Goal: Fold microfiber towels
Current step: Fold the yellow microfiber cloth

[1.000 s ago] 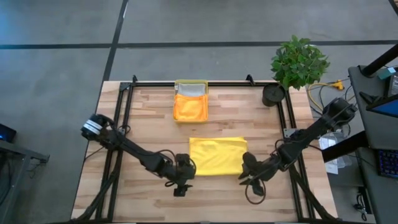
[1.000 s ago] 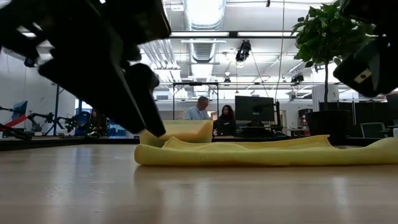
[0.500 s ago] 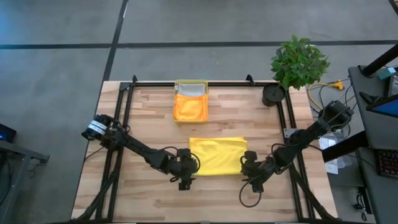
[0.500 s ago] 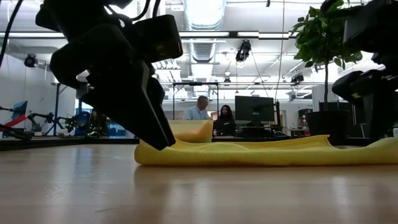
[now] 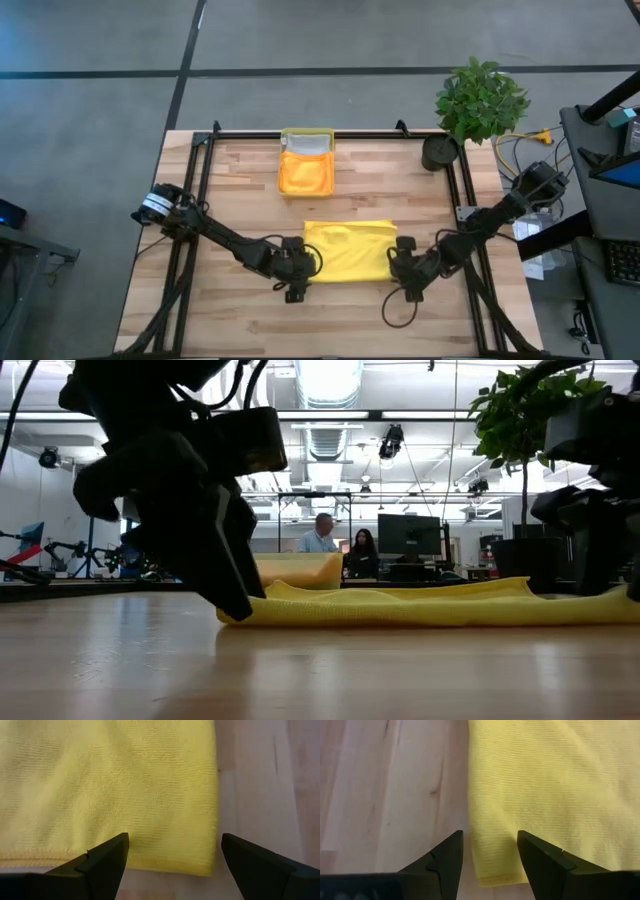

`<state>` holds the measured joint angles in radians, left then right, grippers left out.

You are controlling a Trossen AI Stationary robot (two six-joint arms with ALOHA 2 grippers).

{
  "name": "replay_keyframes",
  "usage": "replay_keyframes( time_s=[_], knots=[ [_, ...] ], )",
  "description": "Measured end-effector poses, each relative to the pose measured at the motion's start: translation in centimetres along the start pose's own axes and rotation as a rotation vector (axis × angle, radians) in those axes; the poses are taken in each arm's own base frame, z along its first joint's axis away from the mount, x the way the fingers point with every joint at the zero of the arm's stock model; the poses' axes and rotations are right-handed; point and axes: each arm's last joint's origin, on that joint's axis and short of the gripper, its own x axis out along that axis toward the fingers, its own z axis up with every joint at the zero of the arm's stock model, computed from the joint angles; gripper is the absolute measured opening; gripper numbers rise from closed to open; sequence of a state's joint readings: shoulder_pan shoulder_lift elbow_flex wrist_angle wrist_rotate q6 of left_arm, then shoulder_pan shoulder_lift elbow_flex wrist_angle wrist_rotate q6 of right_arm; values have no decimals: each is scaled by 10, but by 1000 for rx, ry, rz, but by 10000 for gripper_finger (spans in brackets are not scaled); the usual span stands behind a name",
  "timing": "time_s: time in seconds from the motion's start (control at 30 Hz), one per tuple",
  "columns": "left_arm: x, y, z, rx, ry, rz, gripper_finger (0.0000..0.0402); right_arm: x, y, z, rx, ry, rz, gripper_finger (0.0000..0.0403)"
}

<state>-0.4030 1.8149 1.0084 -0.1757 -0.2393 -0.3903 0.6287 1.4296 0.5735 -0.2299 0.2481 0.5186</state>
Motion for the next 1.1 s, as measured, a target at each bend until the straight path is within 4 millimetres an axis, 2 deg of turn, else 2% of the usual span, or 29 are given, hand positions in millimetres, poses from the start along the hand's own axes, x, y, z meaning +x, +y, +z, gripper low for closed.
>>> replay_keyframes(
  time_s=[0.13,0.33,0.4,0.47,0.57,0.67,0.77,0.87,0.93,1.0,1.1],
  knots=[
    [0,-3,0,-65,44,-123,306,1,-4,2,27,-2,-9,183],
    [3,-19,-1,-116,169,-561,291,-4,-5,6,223,-21,10,182],
    [2,-21,0,-167,182,-583,280,-10,-2,9,245,-45,40,182],
    [-7,-20,3,-185,172,-588,268,-19,2,15,264,-83,75,179],
    [-25,-16,24,-191,60,-615,245,-34,4,20,276,-130,122,172],
    [-37,-1,44,-186,-48,-565,226,-50,6,25,295,-190,175,162],
    [-39,24,59,-228,-121,-463,212,-65,7,31,337,-259,226,150],
    [-24,52,76,-252,-150,-406,205,-76,6,32,368,-305,251,137],
    [-6,66,83,-205,-140,-364,204,-82,6,31,376,-321,268,128],
    [7,73,97,-114,-165,-340,203,-88,5,31,388,-339,286,120],
    [25,68,121,74,-215,-325,203,-95,5,30,408,-347,308,113]
  ],
)
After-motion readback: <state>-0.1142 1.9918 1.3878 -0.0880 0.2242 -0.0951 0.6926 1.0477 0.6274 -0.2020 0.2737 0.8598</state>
